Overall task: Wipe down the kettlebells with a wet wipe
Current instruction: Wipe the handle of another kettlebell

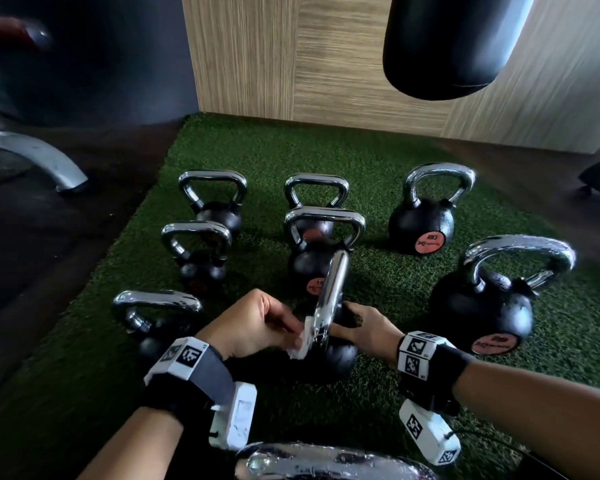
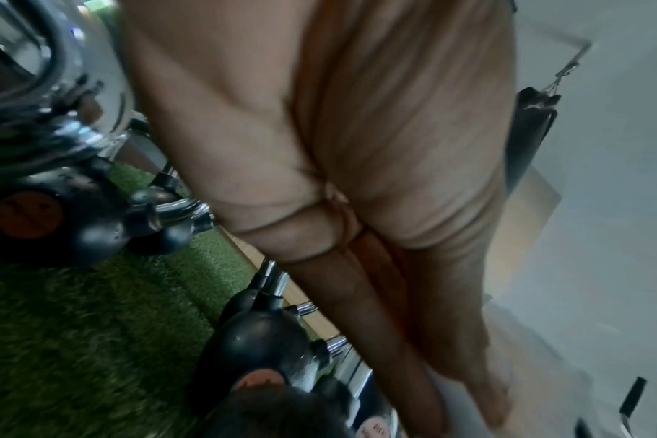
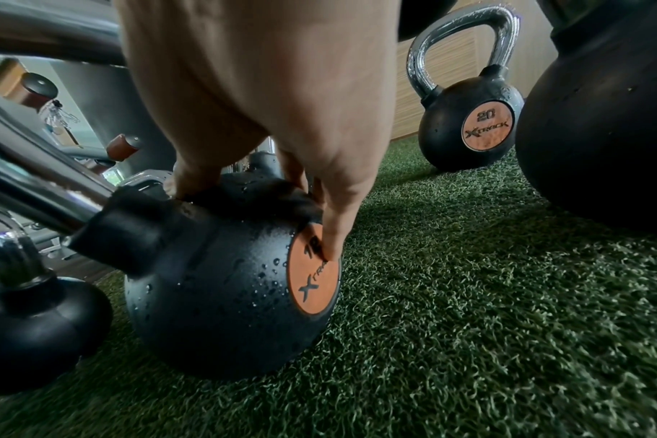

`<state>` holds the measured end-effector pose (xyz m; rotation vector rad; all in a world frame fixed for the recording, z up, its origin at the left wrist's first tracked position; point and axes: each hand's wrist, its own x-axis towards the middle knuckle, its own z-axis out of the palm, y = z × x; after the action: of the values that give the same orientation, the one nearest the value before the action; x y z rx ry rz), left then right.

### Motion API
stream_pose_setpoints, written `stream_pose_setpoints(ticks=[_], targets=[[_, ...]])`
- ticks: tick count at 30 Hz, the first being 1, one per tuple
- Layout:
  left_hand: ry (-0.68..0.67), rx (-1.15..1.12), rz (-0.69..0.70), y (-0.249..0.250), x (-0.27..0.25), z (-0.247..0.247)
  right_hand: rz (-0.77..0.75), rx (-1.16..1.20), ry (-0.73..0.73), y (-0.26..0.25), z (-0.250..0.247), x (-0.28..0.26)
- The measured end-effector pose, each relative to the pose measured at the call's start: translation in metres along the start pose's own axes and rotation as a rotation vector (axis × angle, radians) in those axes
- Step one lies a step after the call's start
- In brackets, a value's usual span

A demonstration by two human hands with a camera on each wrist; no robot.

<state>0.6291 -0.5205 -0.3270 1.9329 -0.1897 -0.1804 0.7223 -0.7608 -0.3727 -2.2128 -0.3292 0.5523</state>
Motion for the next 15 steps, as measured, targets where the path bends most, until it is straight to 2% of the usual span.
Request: stream_pose_setpoints(ticks=[3,6,9,10,12,14,15], targets=[[0.062,0.047,-0.05,-0.013,-0.001,0.014,0.003,0.011,0.006,0.0,-0.001,-0.002],[0.132,0.07,-0.02,-0.021,-0.002,0.023,0.004,0.012,-0.005,-0.002,-0.002,-0.001],[0.112,0.051,-0.026,-0.021,-0.004,0.018,0.022,-0.013,0.036,-0.008,-0.005,-0.003],[0.119,0.031,-0.022,-0.018,-0.004,0.014,0.026,-0.026,0.114,-0.013,-0.008,-0.005],[0.199,-0.016,0.017,-0.008,-0.004,0.006,0.012,-0.025,0.365,-0.029,-0.016,-0.013],[0.295,-0.09,0.077,0.008,-0.002,-0.002,-0.129,0.081,0.59,-0.05,-0.026,-0.023],[0.328,-0.134,0.103,0.017,-0.002,-0.006,-0.245,0.135,0.628,-0.062,-0.031,-0.027]])
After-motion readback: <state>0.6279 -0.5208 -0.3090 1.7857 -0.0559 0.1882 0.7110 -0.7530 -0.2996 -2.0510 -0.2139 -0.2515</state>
